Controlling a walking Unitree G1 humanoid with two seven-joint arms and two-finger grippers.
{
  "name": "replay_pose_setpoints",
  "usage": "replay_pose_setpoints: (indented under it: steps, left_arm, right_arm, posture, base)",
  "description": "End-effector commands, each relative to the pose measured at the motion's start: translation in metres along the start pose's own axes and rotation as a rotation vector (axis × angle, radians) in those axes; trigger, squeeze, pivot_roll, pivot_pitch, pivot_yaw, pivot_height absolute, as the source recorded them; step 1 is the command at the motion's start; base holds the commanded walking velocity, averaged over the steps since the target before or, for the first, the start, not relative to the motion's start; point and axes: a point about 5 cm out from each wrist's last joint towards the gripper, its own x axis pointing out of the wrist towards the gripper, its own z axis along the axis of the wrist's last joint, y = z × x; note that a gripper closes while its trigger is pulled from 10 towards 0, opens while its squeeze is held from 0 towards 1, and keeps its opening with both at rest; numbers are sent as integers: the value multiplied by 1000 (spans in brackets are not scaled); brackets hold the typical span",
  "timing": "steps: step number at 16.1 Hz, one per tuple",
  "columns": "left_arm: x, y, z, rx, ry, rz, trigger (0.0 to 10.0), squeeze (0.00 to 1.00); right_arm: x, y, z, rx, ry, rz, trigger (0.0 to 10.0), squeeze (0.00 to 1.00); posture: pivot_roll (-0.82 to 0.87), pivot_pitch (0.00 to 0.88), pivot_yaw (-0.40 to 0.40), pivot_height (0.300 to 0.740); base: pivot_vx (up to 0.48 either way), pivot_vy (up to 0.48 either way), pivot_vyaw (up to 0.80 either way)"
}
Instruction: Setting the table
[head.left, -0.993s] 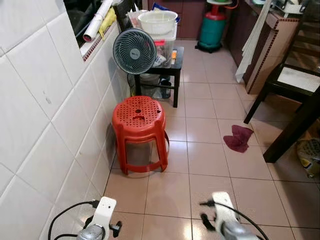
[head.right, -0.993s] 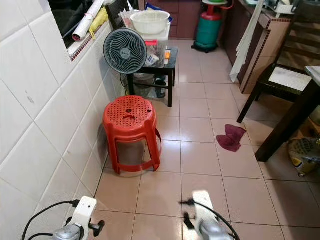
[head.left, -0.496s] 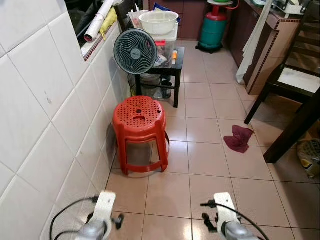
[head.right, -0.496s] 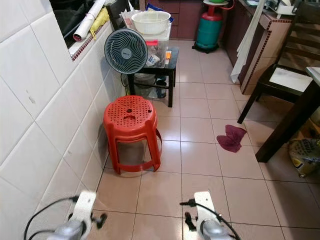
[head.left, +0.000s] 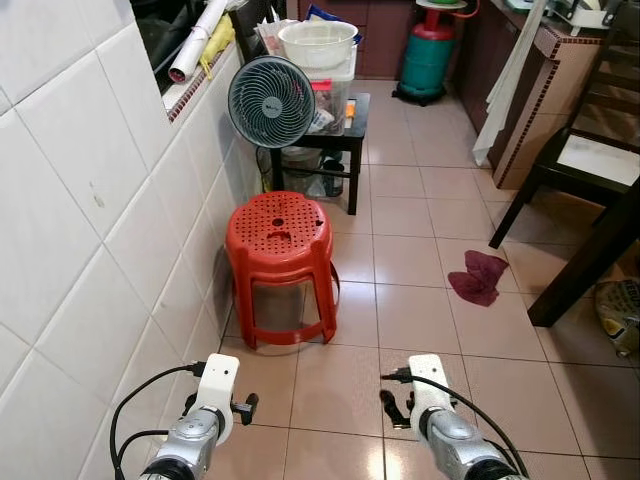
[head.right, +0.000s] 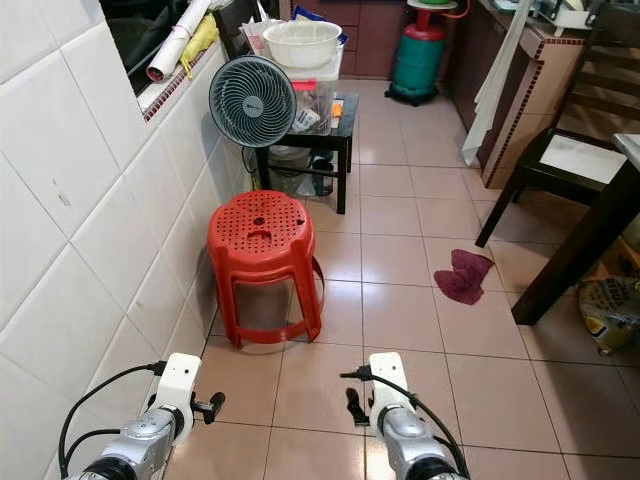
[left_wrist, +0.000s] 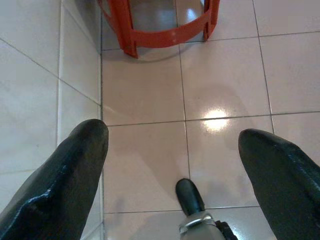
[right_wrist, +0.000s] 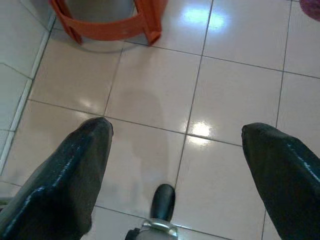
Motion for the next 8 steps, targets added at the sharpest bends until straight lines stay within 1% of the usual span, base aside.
replay_pose_setpoints:
  steps: [1,2,3,5,8]
  left_arm:
    - [-1,2,-3,-33,7,0,10000,0]
    - [-1,1,-5,-64,14,-5,10000,0]
    - [-2,0,-8,-26,26,-7,10000,0]
    - [-3,-2,-14,19,44,-34,10000,0]
    - [-3,-2,-17,17,50,-35,10000,0]
  right_arm:
    - [0,0,3,0,-11,2,10000,0]
    - [0,0,1,-8,-3,1,10000,0]
    - [0,0,0,-22,-4,4,10000,0]
    - [-1,-1,-1,-44,-2,7,10000,0]
    - [-1,1,-2,-57,-3,13,10000,0]
  posture:
    - [-149,0,27,740]
    - [-149,0,27,740]
    - [-148,0,25,740]
    - [-147,0,20,740]
    - [-152,0,20,740]
  base:
    - [0,0,-800]
    - [0,0,-800]
    - [0,0,-788]
    - [0,0,-784]
    - [0,0,-783]
